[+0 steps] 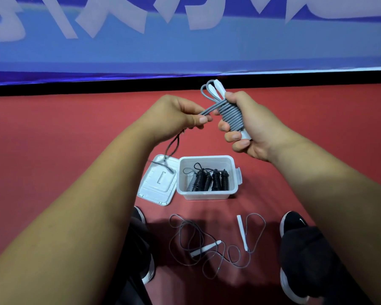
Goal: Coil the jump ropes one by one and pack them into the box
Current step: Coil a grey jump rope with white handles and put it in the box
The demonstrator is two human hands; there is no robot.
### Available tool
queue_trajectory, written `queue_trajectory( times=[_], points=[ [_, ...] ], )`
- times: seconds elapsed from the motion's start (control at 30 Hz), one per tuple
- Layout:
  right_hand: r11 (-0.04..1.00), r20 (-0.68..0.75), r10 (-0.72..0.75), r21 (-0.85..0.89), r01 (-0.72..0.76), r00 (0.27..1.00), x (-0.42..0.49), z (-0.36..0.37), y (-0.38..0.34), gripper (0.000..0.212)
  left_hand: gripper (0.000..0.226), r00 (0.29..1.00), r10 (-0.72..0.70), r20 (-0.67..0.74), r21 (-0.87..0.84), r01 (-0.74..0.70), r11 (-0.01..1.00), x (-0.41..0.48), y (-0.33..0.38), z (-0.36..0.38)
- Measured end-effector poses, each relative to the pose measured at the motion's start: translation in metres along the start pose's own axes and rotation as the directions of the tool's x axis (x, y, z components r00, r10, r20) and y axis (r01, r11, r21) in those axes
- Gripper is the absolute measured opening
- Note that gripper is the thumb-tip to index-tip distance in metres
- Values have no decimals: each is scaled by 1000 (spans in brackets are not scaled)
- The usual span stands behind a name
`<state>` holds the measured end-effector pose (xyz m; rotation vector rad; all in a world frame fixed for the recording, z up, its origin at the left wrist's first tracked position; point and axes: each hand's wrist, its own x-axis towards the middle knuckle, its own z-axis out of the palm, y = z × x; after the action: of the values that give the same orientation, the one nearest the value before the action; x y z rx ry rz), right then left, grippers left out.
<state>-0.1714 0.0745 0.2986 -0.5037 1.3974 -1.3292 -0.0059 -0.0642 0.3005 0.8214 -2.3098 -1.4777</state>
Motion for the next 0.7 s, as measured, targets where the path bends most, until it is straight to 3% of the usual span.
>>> queue_trajectory(
  times=[0.4, 0.5, 0.7],
  points=[
    [998, 137, 6, -58, 2, 991, -3, 2, -2, 39, 23, 997, -11, 71, 235, -6, 972, -7, 1, -15],
    [993, 198, 78, -99, -60, 977, -4, 0, -2, 39, 15, 993, -59, 102, 299, 25, 954, -5, -4, -12],
    [940, 485, 330, -250, -234, 810, -14, 3, 5, 44, 13, 999, -18, 46, 399, -2, 917, -3, -10, -14]
  ],
)
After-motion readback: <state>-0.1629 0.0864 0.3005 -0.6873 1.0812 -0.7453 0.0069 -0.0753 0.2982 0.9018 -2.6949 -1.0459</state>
